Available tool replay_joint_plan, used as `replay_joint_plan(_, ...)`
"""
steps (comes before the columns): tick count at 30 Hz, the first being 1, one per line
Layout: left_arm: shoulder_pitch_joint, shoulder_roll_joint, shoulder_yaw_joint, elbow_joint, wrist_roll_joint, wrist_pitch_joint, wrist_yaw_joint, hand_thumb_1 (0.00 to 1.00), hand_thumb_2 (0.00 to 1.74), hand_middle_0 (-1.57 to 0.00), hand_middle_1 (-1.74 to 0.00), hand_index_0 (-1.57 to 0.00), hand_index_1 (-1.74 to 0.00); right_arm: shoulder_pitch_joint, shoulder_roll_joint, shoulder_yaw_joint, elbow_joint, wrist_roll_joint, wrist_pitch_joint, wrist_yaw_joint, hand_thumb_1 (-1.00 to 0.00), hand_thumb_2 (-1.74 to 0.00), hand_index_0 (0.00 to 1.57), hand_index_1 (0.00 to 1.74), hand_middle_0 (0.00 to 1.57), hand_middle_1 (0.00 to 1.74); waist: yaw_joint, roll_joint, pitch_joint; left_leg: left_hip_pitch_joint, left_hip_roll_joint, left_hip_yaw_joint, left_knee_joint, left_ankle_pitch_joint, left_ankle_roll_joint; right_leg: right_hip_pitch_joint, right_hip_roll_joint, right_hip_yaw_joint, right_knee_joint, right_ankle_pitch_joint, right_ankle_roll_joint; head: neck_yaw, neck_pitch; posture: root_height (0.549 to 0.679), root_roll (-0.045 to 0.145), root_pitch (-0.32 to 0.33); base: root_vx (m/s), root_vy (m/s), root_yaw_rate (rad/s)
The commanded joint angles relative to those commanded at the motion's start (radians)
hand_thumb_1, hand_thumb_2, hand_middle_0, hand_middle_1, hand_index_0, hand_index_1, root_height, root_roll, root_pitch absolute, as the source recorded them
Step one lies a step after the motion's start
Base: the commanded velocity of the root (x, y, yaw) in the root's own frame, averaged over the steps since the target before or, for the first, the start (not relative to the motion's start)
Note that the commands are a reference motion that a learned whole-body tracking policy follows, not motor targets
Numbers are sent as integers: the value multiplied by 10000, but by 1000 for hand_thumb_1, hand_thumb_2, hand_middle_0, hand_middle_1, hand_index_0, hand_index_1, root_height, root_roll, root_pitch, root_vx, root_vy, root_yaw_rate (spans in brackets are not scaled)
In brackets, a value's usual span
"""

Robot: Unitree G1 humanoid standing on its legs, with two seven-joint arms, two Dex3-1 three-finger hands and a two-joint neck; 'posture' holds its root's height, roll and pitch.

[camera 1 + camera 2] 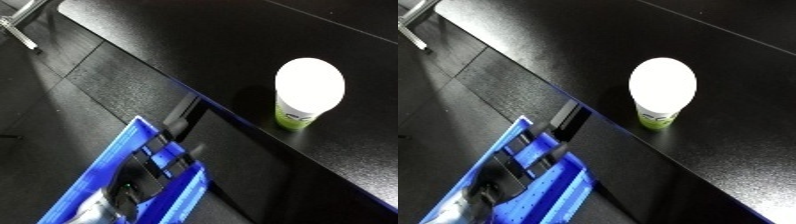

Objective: Pick up the object and place it into the box

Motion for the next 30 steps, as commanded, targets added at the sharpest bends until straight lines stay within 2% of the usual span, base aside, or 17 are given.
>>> replay_joint_plan(5, -519, -311, 220, -1061, -78, -693, 912, 0, 0, 0, 0, 0, 0, 35, 242, 14, 174, 50, -64, 26, 0, 0, 0, 0, 0, 0, 27, -89, -15, 54, -20, -30, -118, 39, -35, 44, 15, -23, -37, 6, -23, 270, -34, 607, 25, -68, 14, -32, 28)
replay_joint_plan(8, -800, -349, 296, -1403, 504, -1446, 1805, 0, 0, 0, 0, 0, 0, 48, 339, 30, 208, 106, -61, 11, 0, 0, 0, 0, 0, 0, 19, -139, -32, 79, -25, -34, -172, 60, -60, 68, 24, -46, -60, 15, -25, 384, -81, 608, 24, -67, 14, -27, -21)
replay_joint_plan(12, -1103, -39, 489, -1534, 2779, -2853, 3562, 0, 0, 0, 0, 0, 0, 145, 390, 8, 135, 89, 29, 10, 0, 0, 0, 0, 0, 0, -26, -167, -42, 115, -17, -39, -225, 95, -88, 104, 18, -53, -69, 17, -30, 525, -155, 609, 24, -69, 16, -5, -46)
replay_joint_plan(15, -1300, 324, 680, -1483, 4890, -3430, 4644, 0, 0, 0, 0, 0, 0, 251, 377, -31, 120, 128, 57, 83, 0, 0, 0, 0, 0, 0, -72, -145, -49, 111, -22, -25, -224, 110, -92, 93, 10, -47, -35, 5, -35, 570, -200, 608, 24, -71, 10, 9, -43)
replay_joint_plan(18, -1554, 614, 679, -1519, 6473, -3490, 5383, 0, 0, 0, 0, 0, 0, 280, 367, -34, 191, 205, 49, 180, 0, 0, 0, 0, 0, 0, -120, -129, -63, 77, -36, -2, -188, 112, -95, 58, 13, -27, -5, 5, -30, 610, -235, 608, 25, -71, 5, 14, -55)
replay_joint_plan(24, -2211, 920, 314, -1571, 8493, -3216, 6593, 0, 0, 0, 0, 0, 0, 150, 344, 86, 395, 389, -78, 387, 0, 0, 0, 0, 0, 0, -275, -143, -82, 79, 25, 89, -241, 133, -115, 22, 78, 38, -50, 31, -12, 444, -248, 609, 24, -67, 2, 12, -96)
replay_joint_plan(27, -2608, 1205, 37, -1420, 9074, -2883, 7002, 0, 0, 0, 0, 0, 0, 96, 288, 114, 428, 458, -73, 450, 0, 0, 0, 0, 0, 0, -404, -148, -72, 75, 75, 158, -261, 149, -116, -18, 102, 84, -66, 61, 5, 373, -207, 609, 23, -66, -8, 17, -94)
replay_joint_plan(30, -2935, 1388, -260, -1213, 9166, -2457, 7191, 0, 0, 0, 0, 0, 0, 36, 238, 141, 458, 495, -52, 503, 0, 0, 0, 0, 0, 0, -530, -154, -59, 58, 113, 224, -252, 149, -111, -74, 119, 133, -63, 89, 22, 307, -174, 609, 23, -65, -9, 17, -76)
